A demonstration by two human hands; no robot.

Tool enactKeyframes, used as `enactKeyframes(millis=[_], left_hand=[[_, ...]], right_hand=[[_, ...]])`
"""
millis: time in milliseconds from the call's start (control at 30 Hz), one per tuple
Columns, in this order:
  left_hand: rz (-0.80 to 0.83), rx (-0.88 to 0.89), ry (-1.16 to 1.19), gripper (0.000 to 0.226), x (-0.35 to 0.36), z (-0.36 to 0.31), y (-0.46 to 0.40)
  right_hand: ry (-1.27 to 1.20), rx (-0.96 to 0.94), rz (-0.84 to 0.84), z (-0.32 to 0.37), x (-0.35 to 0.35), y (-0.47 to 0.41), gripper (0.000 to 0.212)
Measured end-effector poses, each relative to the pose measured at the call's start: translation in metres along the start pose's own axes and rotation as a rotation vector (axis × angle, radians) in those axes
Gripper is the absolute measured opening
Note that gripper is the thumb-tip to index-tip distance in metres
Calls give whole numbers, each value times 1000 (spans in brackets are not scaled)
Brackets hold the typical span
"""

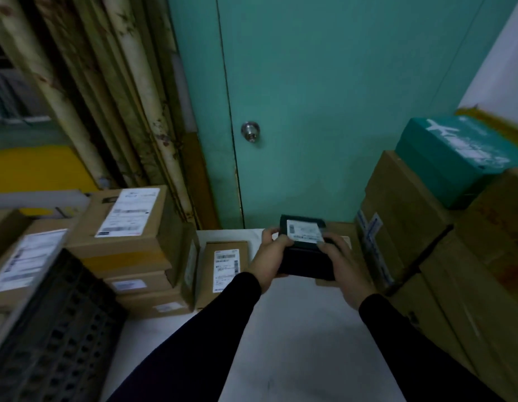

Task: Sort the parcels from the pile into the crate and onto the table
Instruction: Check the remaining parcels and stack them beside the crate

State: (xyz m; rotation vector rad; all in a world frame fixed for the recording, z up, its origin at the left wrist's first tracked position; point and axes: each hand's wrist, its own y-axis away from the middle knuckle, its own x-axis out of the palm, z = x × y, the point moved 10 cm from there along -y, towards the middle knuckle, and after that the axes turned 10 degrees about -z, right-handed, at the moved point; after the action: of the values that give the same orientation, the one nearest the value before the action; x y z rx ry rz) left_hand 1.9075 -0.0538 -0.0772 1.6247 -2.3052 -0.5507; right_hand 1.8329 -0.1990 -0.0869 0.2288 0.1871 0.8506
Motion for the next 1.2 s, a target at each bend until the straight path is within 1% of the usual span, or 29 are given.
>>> enactKeyframes(millis=[33, 67, 167, 200, 267, 367, 433, 533, 700, 833, 967, 1033, 1200], left_hand=[[12, 29, -27, 28, -9, -6, 8], [23, 49, -45, 31, -17, -10, 16], [28, 69, -86, 55, -56, -14, 40], [23, 67, -98, 57, -66, -11, 45], [1, 64, -64, 55, -86, -4, 55], [-5, 43, 123, 43, -109, 9, 73], [-28, 27, 193, 37, -119, 19, 84], [-39, 4, 240, 42, -133, 32, 99], [-94, 41, 214, 34, -152, 32, 113], [-79, 47, 196, 33, -157, 29, 119], [-100, 133, 150, 29, -162, 22, 125], [-103, 146, 134, 27, -162, 23, 126], [-76, 120, 112, 36, -155, 24, 132]], right_hand=[[-10, 24, 18, 3, 10, 9, 14], [-30, 55, 39, 6, 20, 19, 14], [-126, 176, 137, 10, 49, 52, 30], [-141, 193, 176, 12, 56, 61, 35], [-119, 207, 236, 13, 68, 76, 41], [-84, 190, 300, 16, 94, 108, 43], [-65, 173, 294, 13, 104, 120, 47], [-76, 179, 290, 5, 114, 138, 50], [-114, 166, 305, 6, 124, 159, 41], [-112, 141, 323, 11, 126, 168, 45], [-147, 101, 323, 16, 125, 173, 41], [-157, 96, 315, 14, 123, 176, 38], [-161, 147, 253, 1, 113, 176, 29]])
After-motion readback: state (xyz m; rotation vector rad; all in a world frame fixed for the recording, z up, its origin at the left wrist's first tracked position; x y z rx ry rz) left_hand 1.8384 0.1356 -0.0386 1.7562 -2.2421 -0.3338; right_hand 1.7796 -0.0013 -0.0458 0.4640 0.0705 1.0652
